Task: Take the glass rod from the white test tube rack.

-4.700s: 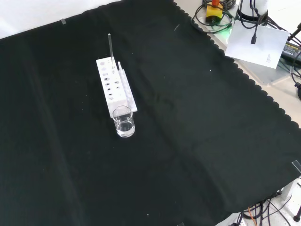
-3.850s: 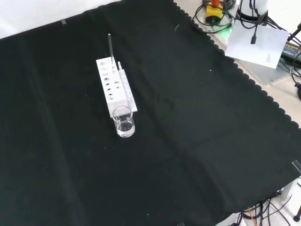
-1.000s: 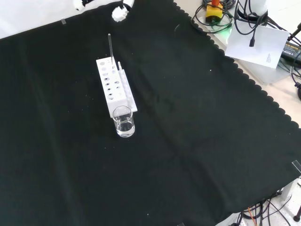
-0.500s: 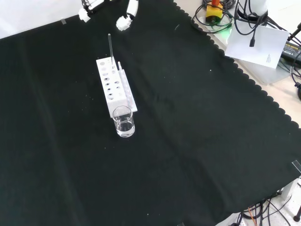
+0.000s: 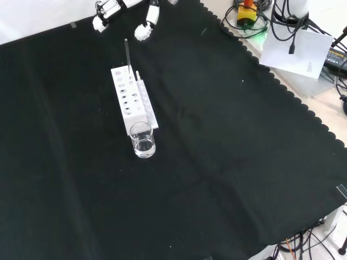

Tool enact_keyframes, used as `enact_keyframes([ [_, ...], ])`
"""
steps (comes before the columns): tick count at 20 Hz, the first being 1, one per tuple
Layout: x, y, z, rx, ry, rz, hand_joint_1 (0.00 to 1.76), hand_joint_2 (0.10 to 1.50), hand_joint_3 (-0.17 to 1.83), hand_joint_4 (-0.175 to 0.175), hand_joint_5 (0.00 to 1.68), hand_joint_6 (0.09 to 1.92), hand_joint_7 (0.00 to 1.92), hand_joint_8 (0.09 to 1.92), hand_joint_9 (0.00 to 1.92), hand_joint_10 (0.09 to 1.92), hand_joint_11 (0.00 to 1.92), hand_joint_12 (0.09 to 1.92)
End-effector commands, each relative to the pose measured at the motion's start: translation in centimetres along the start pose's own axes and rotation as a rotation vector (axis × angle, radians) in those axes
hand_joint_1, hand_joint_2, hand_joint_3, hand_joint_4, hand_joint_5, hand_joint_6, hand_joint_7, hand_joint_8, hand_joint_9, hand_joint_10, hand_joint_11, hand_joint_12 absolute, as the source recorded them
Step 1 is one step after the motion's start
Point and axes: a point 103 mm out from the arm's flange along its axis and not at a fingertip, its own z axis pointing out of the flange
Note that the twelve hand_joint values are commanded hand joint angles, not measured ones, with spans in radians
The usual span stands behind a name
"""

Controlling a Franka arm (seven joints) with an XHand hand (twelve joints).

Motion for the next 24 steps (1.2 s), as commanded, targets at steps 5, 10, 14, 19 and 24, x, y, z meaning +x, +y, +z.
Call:
enact_keyframes([
  [5,-0.5,1.5,2.6,0.030,-0.014,-0.005,0.62,0.87,0.58,-0.175,0.12,0.09,0.24,1.01,0.34,0.99,0.12,1.43],
  [10,0.0,2.0,3.0,0.029,-0.039,-0.032,0.65,0.88,0.58,-0.175,0.25,0.09,0.59,0.98,0.70,0.92,0.44,1.36],
  [14,0.6,2.2,3.3,0.024,-0.052,-0.056,0.71,0.89,0.58,-0.175,0.39,0.10,0.83,0.94,0.93,0.88,0.70,1.29],
  [19,0.6,2.2,3.4,0.031,-0.071,-0.054,0.78,0.87,0.59,-0.175,0.45,0.36,0.98,0.91,1.11,0.87,0.87,1.25],
  [24,0.2,2.3,3.2,0.060,-0.056,-0.041,0.80,0.85,0.64,-0.175,0.53,0.72,0.75,0.92,1.02,0.89,0.85,1.26],
])
